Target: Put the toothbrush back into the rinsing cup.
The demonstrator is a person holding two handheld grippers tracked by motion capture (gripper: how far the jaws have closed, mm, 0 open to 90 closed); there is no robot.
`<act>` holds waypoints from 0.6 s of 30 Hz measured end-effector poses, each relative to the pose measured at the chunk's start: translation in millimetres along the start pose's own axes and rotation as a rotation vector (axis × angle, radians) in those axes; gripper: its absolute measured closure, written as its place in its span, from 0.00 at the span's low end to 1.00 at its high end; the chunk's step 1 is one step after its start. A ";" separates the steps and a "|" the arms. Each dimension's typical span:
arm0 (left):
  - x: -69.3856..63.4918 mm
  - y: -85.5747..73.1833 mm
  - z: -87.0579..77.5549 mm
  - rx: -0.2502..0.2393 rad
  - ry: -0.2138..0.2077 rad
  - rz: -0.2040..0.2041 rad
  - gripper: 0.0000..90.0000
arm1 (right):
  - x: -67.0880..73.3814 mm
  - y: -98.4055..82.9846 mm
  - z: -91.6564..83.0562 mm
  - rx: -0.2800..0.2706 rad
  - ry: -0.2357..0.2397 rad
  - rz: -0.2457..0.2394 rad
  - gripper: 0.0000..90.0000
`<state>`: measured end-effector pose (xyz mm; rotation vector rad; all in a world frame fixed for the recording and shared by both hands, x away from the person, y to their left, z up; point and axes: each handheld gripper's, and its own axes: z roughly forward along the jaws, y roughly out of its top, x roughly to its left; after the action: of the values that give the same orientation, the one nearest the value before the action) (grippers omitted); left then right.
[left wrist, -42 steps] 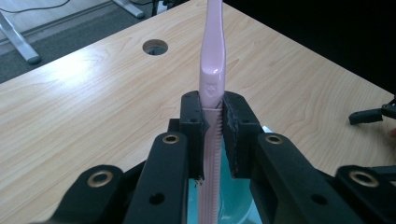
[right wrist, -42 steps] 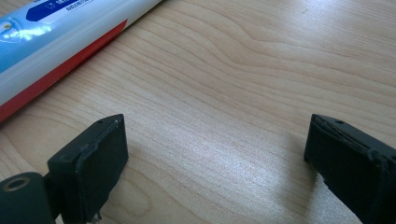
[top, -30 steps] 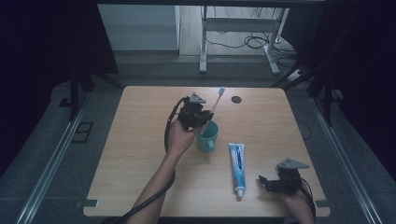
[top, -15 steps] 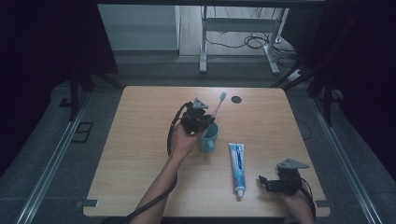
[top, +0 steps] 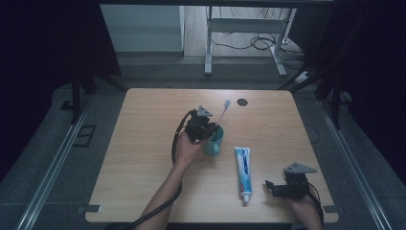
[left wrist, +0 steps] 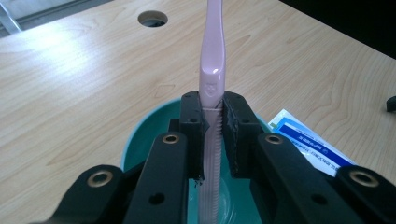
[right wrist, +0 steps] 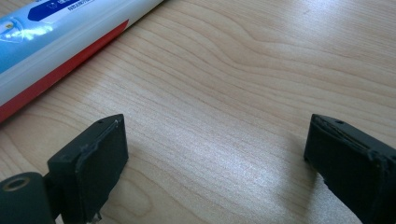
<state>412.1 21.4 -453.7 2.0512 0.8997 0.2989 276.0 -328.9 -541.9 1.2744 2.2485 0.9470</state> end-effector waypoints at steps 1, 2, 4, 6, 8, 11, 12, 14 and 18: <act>-0.1 -1.0 0.7 0.004 0.000 0.000 0.88 | 0.0 0.0 0.0 0.000 0.000 0.000 0.06; -0.1 -2.0 1.4 0.005 0.002 -0.001 0.88 | 0.0 0.0 0.0 0.000 0.000 0.000 0.06; 0.1 -4.0 2.9 0.007 0.002 -0.006 0.88 | 0.0 0.0 0.0 0.000 0.000 0.001 0.06; 0.8 -6.4 4.9 0.016 0.004 -0.009 0.88 | 0.1 0.0 -0.1 0.001 0.000 0.002 0.06; 1.4 -8.5 6.8 0.023 0.005 -0.011 0.88 | 0.1 0.0 -0.1 0.001 0.000 0.002 0.06; 2.2 -11.2 9.3 0.034 0.002 -0.017 0.88 | 0.2 0.0 -0.1 0.002 0.000 0.003 0.06; 2.4 -12.2 10.3 0.039 0.004 -0.019 0.88 | 0.2 0.0 -0.1 0.002 0.000 0.003 0.06; 3.0 -13.2 11.3 0.044 0.002 -0.022 0.88 | 0.3 0.0 -0.1 0.002 0.000 0.004 0.06; 3.5 -13.8 13.8 0.062 0.000 -0.028 0.88 | 0.3 0.0 -0.2 0.002 0.000 0.004 0.06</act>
<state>414.8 20.6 -473.2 2.0940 0.9478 0.2591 275.7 -328.7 -541.8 1.2800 2.2488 0.9461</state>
